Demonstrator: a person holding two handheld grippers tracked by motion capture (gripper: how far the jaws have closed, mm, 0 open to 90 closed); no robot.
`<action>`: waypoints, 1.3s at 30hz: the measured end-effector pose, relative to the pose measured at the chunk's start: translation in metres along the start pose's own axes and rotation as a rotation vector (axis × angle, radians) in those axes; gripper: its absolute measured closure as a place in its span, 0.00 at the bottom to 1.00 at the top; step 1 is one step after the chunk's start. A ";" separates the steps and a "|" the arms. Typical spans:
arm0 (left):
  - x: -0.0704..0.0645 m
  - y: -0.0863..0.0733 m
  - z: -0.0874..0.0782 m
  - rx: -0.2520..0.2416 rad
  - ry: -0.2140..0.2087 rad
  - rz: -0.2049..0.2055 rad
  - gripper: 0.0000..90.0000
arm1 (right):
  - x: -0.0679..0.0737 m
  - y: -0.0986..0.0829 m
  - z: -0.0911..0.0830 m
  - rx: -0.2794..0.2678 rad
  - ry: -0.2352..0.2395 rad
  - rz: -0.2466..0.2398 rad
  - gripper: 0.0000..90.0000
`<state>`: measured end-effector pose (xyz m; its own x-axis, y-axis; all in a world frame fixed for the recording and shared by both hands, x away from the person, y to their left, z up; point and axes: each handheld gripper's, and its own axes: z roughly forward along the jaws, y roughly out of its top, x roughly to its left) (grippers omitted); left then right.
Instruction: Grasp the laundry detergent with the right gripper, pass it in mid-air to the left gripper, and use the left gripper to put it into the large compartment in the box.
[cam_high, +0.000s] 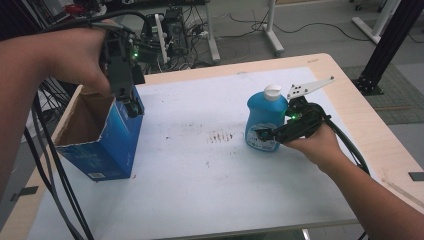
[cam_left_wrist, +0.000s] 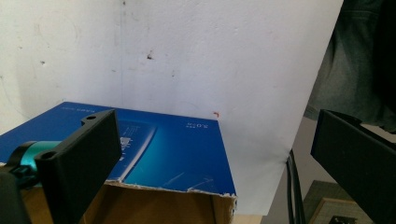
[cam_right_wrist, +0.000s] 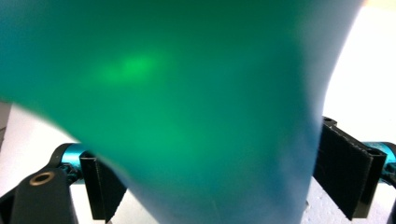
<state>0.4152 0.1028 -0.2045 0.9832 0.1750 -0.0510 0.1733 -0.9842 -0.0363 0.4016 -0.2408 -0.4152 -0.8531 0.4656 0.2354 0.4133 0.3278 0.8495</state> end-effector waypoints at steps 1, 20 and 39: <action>0.000 0.000 0.000 -0.001 0.001 0.002 0.02 | 0.000 0.000 0.001 0.003 0.001 0.002 0.15; 0.001 0.000 0.000 -0.001 -0.001 0.002 0.02 | 0.000 0.000 -0.001 -0.012 -0.018 -0.021 0.31; 0.002 0.001 0.001 0.001 0.000 -0.001 0.02 | -0.001 0.000 -0.001 -0.025 -0.008 -0.028 0.39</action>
<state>0.4173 0.1024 -0.2055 0.9831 0.1760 -0.0506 0.1742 -0.9840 -0.0374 0.4017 -0.2416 -0.4154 -0.8619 0.4627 0.2074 0.3808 0.3205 0.8673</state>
